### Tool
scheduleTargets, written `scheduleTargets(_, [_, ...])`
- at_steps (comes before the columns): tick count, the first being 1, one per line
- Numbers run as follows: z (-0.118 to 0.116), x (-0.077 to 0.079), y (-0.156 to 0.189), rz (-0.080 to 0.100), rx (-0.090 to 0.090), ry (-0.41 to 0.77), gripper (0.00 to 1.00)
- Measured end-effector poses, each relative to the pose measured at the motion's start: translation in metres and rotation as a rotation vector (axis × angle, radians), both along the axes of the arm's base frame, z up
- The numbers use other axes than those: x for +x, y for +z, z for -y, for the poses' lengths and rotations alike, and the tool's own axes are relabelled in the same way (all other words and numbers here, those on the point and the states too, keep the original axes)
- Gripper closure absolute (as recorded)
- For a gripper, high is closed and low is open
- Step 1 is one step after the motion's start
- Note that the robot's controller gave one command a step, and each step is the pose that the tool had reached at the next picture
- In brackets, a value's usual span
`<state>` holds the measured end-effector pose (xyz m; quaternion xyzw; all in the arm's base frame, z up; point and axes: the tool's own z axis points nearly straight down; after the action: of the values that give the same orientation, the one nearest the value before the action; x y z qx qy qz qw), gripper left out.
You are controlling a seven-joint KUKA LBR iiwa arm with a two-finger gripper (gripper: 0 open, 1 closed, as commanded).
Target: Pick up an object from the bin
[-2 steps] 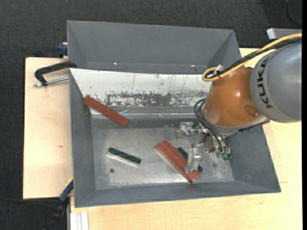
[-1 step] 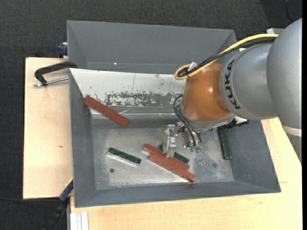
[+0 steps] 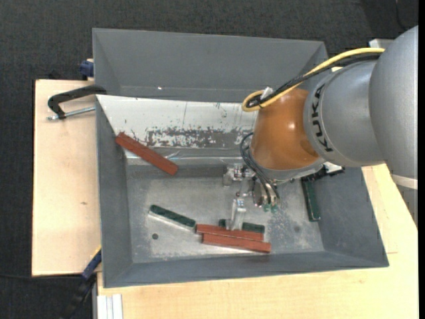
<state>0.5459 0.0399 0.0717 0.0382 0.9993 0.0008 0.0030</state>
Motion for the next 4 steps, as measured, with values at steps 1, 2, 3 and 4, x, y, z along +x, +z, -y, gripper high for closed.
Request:
scheduleTargets(1, [0.0,0.0,0.0,-0.001,0.0,0.0,0.0])
scheduleTargets(2, [-0.027,-0.027,0.0,-0.004,0.0,-0.049,0.0])
scheduleTargets(3, [-0.05,-0.046,-0.001,-0.008,0.002,-0.038,0.0])
scheduleTargets(4, [-0.051,-0.048,-0.001,-0.005,0.0,-0.126,0.0])
